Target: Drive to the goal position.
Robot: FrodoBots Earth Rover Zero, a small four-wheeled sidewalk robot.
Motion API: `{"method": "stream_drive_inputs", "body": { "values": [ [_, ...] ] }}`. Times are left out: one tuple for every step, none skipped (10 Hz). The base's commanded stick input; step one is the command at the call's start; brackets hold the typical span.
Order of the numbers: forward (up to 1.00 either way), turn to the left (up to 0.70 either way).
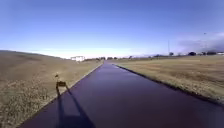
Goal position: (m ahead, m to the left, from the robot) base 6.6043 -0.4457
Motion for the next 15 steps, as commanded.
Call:
{"method": "stream_drive_inputs", "body": {
  "values": [
    [1.00,0.00],
    [1.00,0.00],
    [1.00,0.00],
    [1.00,0.00],
    [1.00,0.00],
    [1.00,0.00],
    [1.00,0.00],
    [1.00,0.00],
    [1.00,0.00],
    [1.00,0.00],
    [1.00,-0.16],
    [1.00,-0.40],
    [1.00,-0.40],
    [1.00,-0.10],
    [1.00,0.00]
  ]
}}
